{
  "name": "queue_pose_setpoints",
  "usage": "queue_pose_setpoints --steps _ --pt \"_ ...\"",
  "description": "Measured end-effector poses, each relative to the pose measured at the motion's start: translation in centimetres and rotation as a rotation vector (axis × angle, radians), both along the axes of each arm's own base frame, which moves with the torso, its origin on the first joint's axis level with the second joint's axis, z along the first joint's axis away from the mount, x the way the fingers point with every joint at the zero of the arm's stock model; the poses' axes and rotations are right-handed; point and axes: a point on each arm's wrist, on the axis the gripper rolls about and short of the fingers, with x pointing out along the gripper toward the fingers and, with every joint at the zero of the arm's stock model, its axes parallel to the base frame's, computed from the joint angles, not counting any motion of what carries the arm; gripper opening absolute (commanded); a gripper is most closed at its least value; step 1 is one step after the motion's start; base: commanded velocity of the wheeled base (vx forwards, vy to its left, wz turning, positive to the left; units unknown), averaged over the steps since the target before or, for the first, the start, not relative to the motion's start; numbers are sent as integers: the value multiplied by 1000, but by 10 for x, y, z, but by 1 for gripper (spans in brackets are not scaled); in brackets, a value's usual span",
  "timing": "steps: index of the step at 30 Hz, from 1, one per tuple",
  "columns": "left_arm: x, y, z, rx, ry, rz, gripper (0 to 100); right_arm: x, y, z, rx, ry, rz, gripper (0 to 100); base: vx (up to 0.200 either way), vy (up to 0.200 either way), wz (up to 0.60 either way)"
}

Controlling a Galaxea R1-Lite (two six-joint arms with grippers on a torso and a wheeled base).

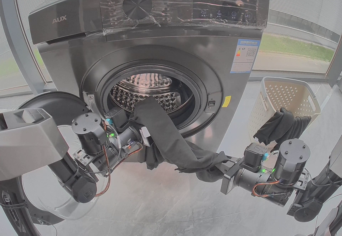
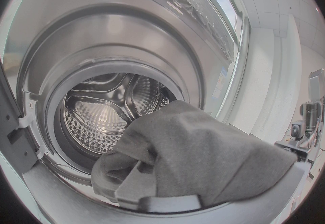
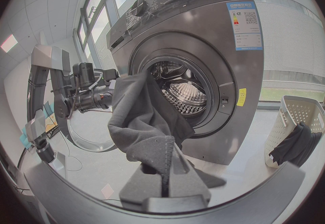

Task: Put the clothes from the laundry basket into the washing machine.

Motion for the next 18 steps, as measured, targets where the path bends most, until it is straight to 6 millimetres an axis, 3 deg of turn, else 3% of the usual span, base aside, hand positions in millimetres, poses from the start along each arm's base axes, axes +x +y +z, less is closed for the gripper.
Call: queue_pose_setpoints --steps 3,4,12,18 --pt "-7 2 4 -1 -2 -6 0 1 -1 -5 -8 5 -4 0 0 0 0" --pt "-8 3 6 -2 -3 -6 0 1 0 -6 -11 8 -4 100 0 0 0" --pt "-24 8 21 -20 -29 -23 0 -3 -3 -17 -52 51 -2 100 0 0 0" --pt "-57 16 26 -20 7 -100 0 -16 -17 -32 -117 115 -6 100 0 0 0"
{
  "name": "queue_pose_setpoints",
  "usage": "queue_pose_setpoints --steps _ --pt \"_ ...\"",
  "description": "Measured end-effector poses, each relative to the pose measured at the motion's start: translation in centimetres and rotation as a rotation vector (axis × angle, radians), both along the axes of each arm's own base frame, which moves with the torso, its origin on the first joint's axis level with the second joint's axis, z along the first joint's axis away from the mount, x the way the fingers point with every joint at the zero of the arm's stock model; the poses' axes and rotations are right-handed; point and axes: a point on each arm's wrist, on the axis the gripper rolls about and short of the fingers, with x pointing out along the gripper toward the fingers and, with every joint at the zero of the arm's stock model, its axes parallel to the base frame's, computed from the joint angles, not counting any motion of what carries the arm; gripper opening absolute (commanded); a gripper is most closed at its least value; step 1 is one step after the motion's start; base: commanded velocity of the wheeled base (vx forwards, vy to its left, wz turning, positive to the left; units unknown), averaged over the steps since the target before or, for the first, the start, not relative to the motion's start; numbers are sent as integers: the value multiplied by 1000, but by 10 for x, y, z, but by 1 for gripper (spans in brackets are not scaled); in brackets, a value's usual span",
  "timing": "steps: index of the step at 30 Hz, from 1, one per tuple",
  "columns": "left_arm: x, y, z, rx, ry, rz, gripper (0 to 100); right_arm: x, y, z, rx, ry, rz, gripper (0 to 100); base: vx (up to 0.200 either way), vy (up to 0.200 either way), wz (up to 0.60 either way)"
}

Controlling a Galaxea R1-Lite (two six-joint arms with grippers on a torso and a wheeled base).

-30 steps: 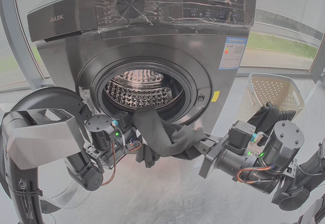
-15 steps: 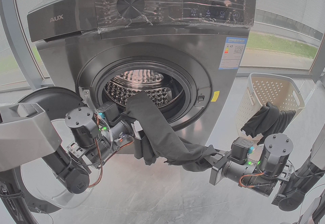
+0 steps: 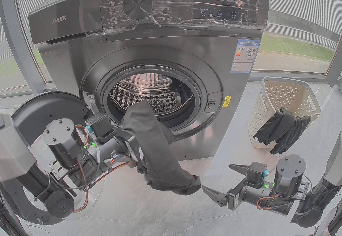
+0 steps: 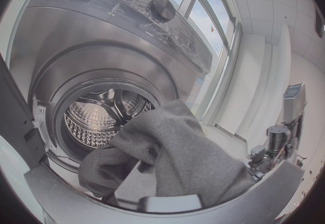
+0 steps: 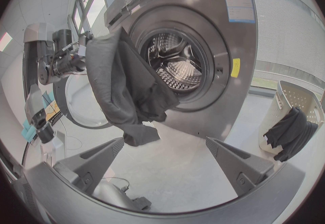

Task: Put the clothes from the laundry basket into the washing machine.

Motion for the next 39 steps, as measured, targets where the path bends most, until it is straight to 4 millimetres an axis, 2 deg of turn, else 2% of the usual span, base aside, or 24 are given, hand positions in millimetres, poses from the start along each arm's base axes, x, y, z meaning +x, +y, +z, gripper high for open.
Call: queue_pose_setpoints --steps 5,9,15,20,33,39 --pt "-29 12 7 -9 12 -43 0 -8 -12 -8 -34 43 -16 100 0 0 0" --pt "-37 20 11 -9 0 -20 0 -2 -22 -6 -28 38 -64 100 0 0 0" --pt "-38 37 10 68 -40 110 0 14 -32 4 13 -6 -141 100 0 0 0" --pt "-39 44 7 116 -48 169 0 19 -34 10 42 -35 -161 100 0 0 0" --pt "-35 47 -2 135 -9 227 0 21 -40 11 56 -43 -187 100 0 0 0" --pt "-34 47 -4 141 -1 225 0 21 -39 11 58 -47 -184 100 200 0 0"
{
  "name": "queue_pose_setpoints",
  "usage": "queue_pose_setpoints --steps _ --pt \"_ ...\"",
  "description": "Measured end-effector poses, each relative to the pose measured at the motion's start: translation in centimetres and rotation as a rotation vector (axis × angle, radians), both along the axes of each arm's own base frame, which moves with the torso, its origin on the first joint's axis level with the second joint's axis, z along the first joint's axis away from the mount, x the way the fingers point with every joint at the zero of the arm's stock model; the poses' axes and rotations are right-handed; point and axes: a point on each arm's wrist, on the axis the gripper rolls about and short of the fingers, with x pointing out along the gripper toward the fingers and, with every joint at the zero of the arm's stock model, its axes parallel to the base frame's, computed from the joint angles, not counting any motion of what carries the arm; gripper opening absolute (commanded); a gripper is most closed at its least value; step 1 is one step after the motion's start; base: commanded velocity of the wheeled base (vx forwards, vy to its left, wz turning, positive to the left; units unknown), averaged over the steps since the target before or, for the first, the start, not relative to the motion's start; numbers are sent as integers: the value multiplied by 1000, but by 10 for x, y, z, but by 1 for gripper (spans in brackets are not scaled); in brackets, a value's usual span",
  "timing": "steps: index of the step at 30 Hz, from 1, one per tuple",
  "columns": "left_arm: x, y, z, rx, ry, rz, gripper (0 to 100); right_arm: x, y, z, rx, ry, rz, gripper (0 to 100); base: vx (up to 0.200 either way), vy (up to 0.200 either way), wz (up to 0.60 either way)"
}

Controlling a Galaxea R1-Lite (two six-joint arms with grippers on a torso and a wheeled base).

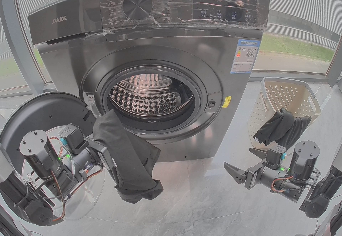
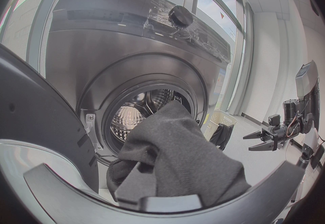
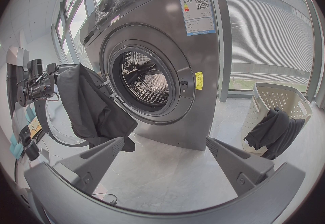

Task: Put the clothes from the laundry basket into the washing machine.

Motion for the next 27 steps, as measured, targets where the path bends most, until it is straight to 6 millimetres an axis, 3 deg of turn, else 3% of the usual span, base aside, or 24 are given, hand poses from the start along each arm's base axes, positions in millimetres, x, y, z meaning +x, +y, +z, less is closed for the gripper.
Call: queue_pose_setpoints --steps 9,15,27 --pt "4 -4 -10 29 34 3 0 0 1 -1 -1 3 6 100 0 0 0" --pt "5 -5 -13 28 44 -5 0 -1 1 -1 0 3 11 100 200 0 0" --pt "5 -8 -14 31 47 -14 0 -4 5 1 1 -3 27 100 0 0 0"
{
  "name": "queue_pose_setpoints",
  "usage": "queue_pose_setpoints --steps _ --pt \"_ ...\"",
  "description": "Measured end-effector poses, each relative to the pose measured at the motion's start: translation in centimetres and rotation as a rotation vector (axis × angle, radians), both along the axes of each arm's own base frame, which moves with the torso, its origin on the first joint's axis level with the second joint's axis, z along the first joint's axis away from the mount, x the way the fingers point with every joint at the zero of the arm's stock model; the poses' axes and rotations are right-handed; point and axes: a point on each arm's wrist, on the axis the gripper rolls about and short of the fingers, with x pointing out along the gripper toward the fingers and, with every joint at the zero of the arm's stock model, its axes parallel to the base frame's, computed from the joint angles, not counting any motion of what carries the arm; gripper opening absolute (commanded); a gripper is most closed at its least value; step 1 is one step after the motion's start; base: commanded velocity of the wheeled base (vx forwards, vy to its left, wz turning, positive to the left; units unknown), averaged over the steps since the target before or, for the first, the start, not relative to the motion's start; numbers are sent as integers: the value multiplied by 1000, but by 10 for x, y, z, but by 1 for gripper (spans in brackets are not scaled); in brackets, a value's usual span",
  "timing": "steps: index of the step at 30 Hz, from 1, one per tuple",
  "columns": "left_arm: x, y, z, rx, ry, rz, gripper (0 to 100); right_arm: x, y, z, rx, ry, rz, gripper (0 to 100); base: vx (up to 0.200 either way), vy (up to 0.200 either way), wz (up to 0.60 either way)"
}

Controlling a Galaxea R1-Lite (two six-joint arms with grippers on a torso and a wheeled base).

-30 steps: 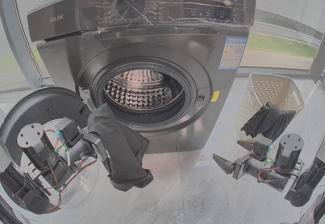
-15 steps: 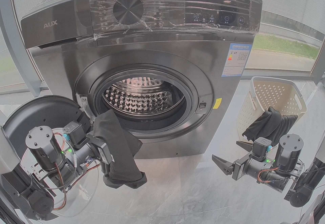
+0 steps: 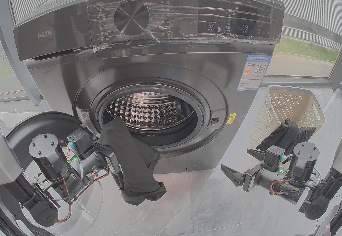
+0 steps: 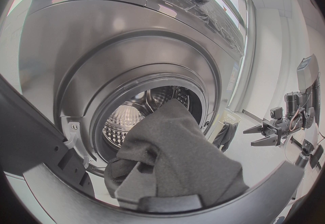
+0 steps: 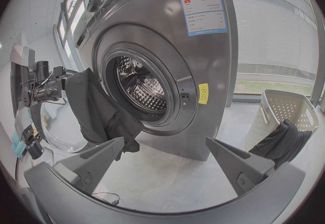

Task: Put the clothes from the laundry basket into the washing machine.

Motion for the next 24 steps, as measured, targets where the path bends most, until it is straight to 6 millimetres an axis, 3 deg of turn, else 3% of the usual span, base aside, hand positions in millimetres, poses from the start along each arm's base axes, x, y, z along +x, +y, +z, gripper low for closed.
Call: queue_pose_setpoints --steps 12,24 --pt "3 -20 6 -18 -34 -29 0 -10 10 5 12 -18 60 100 0 0 0" --pt "43 -56 0 -94 -49 -109 0 -20 16 6 13 -18 107 100 0 0 0"
